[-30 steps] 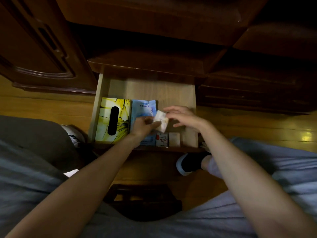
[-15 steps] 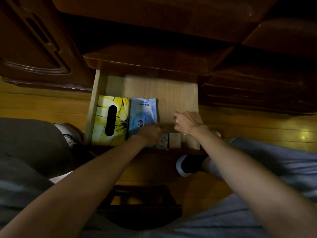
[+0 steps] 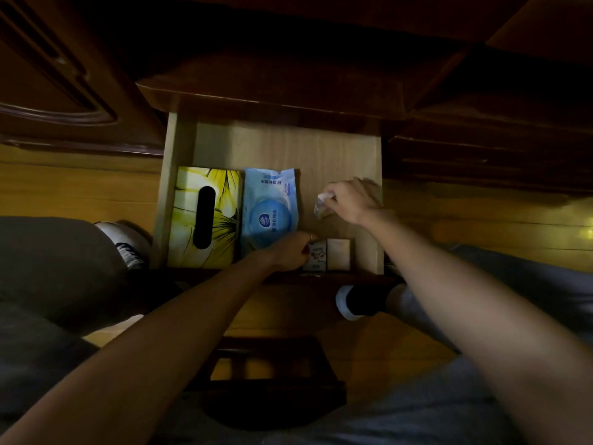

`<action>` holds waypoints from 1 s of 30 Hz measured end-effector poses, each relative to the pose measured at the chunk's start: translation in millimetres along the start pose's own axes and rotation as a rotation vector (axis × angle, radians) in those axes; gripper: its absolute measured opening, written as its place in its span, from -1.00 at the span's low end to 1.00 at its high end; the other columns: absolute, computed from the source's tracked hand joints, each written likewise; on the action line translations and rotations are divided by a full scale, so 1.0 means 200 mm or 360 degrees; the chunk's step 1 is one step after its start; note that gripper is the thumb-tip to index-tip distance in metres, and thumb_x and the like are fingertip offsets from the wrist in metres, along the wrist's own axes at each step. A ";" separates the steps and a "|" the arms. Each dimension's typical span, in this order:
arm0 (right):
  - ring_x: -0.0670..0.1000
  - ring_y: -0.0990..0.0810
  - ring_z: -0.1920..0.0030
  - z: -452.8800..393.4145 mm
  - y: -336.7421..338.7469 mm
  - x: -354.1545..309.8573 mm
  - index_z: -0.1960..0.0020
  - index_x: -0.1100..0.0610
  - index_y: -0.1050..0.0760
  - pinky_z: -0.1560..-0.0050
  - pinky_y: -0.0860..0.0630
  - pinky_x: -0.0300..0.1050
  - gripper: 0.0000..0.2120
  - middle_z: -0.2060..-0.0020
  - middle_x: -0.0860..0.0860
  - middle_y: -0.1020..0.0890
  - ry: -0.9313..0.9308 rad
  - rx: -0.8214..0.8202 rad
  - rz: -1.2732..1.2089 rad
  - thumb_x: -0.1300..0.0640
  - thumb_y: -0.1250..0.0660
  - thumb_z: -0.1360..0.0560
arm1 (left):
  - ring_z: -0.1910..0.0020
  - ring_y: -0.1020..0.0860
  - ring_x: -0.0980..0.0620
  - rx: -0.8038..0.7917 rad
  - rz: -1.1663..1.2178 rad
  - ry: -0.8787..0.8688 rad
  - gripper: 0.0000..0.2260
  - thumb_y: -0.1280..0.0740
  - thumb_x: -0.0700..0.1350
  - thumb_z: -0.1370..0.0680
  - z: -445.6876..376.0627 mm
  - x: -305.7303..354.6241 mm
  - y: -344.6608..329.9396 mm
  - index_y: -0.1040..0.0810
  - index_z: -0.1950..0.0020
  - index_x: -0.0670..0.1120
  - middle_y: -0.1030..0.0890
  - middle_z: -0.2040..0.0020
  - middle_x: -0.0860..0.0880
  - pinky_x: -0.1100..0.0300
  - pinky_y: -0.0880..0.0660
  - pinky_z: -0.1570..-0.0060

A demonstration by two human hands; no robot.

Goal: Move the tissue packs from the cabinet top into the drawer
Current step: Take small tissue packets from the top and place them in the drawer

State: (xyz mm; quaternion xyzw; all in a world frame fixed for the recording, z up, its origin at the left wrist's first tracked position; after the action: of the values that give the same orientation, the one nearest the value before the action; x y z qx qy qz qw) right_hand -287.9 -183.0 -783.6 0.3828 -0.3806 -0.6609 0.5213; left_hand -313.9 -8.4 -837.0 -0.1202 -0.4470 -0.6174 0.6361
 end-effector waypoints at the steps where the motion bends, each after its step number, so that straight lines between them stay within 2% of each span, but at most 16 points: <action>1: 0.11 -0.61 -0.03 0.00 0.00 0.01 -0.01 -0.05 -0.60 -0.15 -0.45 0.07 -0.83 0.06 0.01 -0.67 -0.0009 -0.0007 0.0022 -0.09 -0.28 -0.60 | -0.37 -0.46 -0.14 -0.0027 0.0066 -0.0004 -0.57 -0.29 -0.30 -0.57 -0.01 0.01 -0.01 -0.42 -0.45 -0.18 -0.50 -0.39 -0.21 0.19 -0.37 -0.26; 3: 0.10 -0.60 -0.03 0.01 0.01 0.02 0.01 -0.04 -0.58 -0.17 -0.44 0.07 -0.82 0.08 0.01 -0.65 -0.0015 -0.0028 0.0019 -0.09 -0.26 -0.62 | -0.36 -0.47 -0.12 -0.0097 0.0183 -0.0006 -0.55 -0.32 -0.32 -0.54 -0.03 0.04 -0.01 -0.44 -0.45 -0.18 -0.52 -0.37 -0.19 0.06 -0.43 -0.34; 5: 0.12 -0.55 -0.13 0.02 0.02 0.03 -0.05 -0.05 -0.60 -0.21 -0.42 0.08 -0.81 -0.01 0.03 -0.63 0.0019 -0.0025 0.0073 -0.08 -0.25 -0.63 | -0.37 -0.46 -0.11 -0.0165 0.0230 0.0028 -0.49 -0.33 -0.30 -0.54 -0.04 0.06 -0.02 -0.38 -0.49 -0.16 -0.49 -0.40 -0.17 0.01 -0.43 -0.35; 7: 0.15 -0.39 -0.31 0.03 0.03 0.04 -0.20 -0.07 -0.60 -0.31 -0.36 0.11 -0.75 -0.23 0.06 -0.52 0.0047 -0.0019 0.0192 -0.10 -0.25 -0.62 | -0.40 -0.44 -0.10 -0.0096 0.0278 0.0080 -0.47 -0.32 -0.29 -0.56 -0.03 0.07 -0.02 -0.33 -0.53 -0.15 -0.46 -0.44 -0.17 0.11 -0.40 -0.35; 9: 0.16 -0.29 -0.39 0.02 0.03 0.03 -0.26 -0.07 -0.59 -0.33 -0.33 0.13 -0.71 -0.39 0.05 -0.40 0.0045 -0.0033 0.0164 -0.12 -0.25 -0.61 | -0.36 -0.47 -0.11 0.0142 0.0290 0.0102 -0.58 -0.27 -0.29 -0.59 -0.01 0.05 0.00 -0.43 -0.46 -0.14 -0.51 -0.38 -0.18 0.22 -0.40 -0.22; 10: 0.15 -0.34 -0.38 0.02 0.03 0.02 -0.24 -0.06 -0.58 -0.30 -0.35 0.11 -0.72 -0.38 0.05 -0.43 0.0055 -0.0047 0.0108 -0.10 -0.24 -0.62 | -0.34 -0.49 -0.13 0.0270 0.0257 0.0153 -0.63 -0.23 -0.29 -0.60 0.00 0.04 0.02 -0.49 -0.41 -0.14 -0.54 -0.35 -0.18 0.20 -0.40 -0.20; 12: 0.12 -0.53 -0.18 0.02 0.03 0.00 -0.15 -0.02 -0.53 -0.11 -0.41 0.04 -0.79 -0.19 0.06 -0.59 0.0072 -0.0060 0.0005 -0.08 -0.20 -0.64 | -0.27 -0.53 -0.15 0.0403 0.0251 0.0330 -0.66 -0.18 -0.33 -0.60 0.00 -0.01 0.06 -0.57 -0.33 -0.18 -0.58 -0.29 -0.19 0.12 -0.44 -0.22; 14: 0.11 -0.60 -0.03 0.02 0.01 -0.01 -0.18 0.00 -0.47 0.05 -0.42 0.01 -0.80 -0.06 0.06 -0.65 0.0049 -0.0056 -0.0024 -0.08 -0.20 -0.65 | -0.09 -0.61 -0.12 0.0268 0.0512 0.0471 -0.68 -0.16 -0.37 -0.60 0.01 -0.02 0.07 -0.57 -0.28 -0.22 -0.61 -0.19 -0.21 0.04 -0.58 -0.15; 16: 0.11 -0.62 0.00 0.02 0.00 -0.02 -0.25 0.00 -0.43 0.08 -0.44 -0.01 -0.76 -0.03 0.05 -0.66 0.0011 -0.0080 -0.0072 -0.07 -0.24 -0.64 | 0.01 -0.62 -0.02 0.0008 0.0693 0.0501 -0.72 -0.20 -0.35 -0.61 0.03 0.01 0.04 -0.56 -0.29 -0.21 -0.63 -0.13 -0.15 0.17 -0.63 0.09; 18: 0.08 -0.62 0.02 0.02 -0.01 -0.03 -0.23 -0.02 -0.43 0.03 -0.49 0.00 -0.76 -0.01 0.02 -0.66 0.0022 -0.0117 -0.0097 -0.07 -0.28 -0.62 | -0.08 -0.55 0.07 -0.0153 0.0600 0.0440 -0.70 -0.24 -0.27 -0.63 0.03 0.03 0.01 -0.55 -0.35 -0.13 -0.59 -0.26 -0.08 0.38 -0.49 0.16; 20: 0.04 -0.60 0.05 0.01 -0.03 -0.03 -0.21 -0.03 -0.47 0.01 -0.51 0.00 -0.81 -0.01 0.00 -0.66 0.0092 -0.0170 -0.0079 -0.05 -0.28 -0.62 | -0.13 -0.47 0.12 -0.0177 0.0560 0.0393 -0.67 -0.22 -0.25 -0.64 0.04 0.04 0.02 -0.52 -0.40 -0.09 -0.54 -0.32 -0.04 0.44 -0.38 0.17; 23: 0.06 -0.56 -0.09 -0.02 -0.08 -0.03 -0.25 -0.01 -0.53 -0.03 -0.45 -0.02 -0.78 -0.15 0.03 -0.59 0.0153 -0.0252 -0.0107 0.11 -0.32 -0.61 | -0.10 -0.49 0.12 -0.0183 0.0687 0.0418 -0.68 -0.23 -0.23 -0.64 0.05 0.02 0.04 -0.53 -0.38 -0.07 -0.54 -0.20 0.02 0.40 -0.43 0.15; 26: 0.15 -0.53 -0.25 -0.03 -0.14 -0.04 -0.40 0.08 -0.46 -0.18 -0.47 0.01 -0.62 -0.31 0.09 -0.50 0.0126 -0.0248 -0.0089 0.15 -0.35 -0.59 | -0.20 -0.51 -0.01 0.0016 0.0660 0.0398 -0.65 -0.21 -0.31 -0.61 0.07 -0.02 0.06 -0.51 -0.38 -0.12 -0.55 -0.28 -0.08 0.21 -0.48 -0.07; 28: 0.19 -0.55 -0.24 -0.03 -0.16 -0.05 -0.44 0.14 -0.38 -0.10 -0.51 0.01 -0.55 -0.34 0.14 -0.48 0.0036 -0.0172 -0.0055 0.15 -0.36 -0.58 | -0.29 -0.49 -0.08 0.0131 0.0626 0.0356 -0.62 -0.19 -0.38 -0.59 0.06 -0.02 0.07 -0.47 -0.40 -0.19 -0.54 -0.35 -0.17 0.20 -0.43 -0.11; 30: 0.21 -0.58 -0.19 -0.03 -0.18 -0.06 -0.40 0.16 -0.38 0.04 -0.50 -0.02 -0.57 -0.31 0.16 -0.49 -0.0045 -0.0130 0.0011 0.14 -0.38 -0.58 | -0.33 -0.47 -0.07 0.0109 0.0608 0.0320 -0.61 -0.19 -0.40 -0.59 0.04 -0.01 0.06 -0.46 -0.42 -0.22 -0.53 -0.36 -0.19 0.35 -0.42 -0.03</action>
State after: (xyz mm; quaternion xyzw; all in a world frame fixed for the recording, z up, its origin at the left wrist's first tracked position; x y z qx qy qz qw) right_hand -295.2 -165.5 -817.8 0.3504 -0.3620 -0.6795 0.5334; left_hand -306.6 0.8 -828.1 -0.1188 -0.3712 -0.4789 0.7866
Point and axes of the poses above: each hand's wrist, its own z-axis away from the middle knuckle, its own y-axis out of the back of the hand, x = y × z, the point moved 1 cm from there along -z, towards the middle knuckle
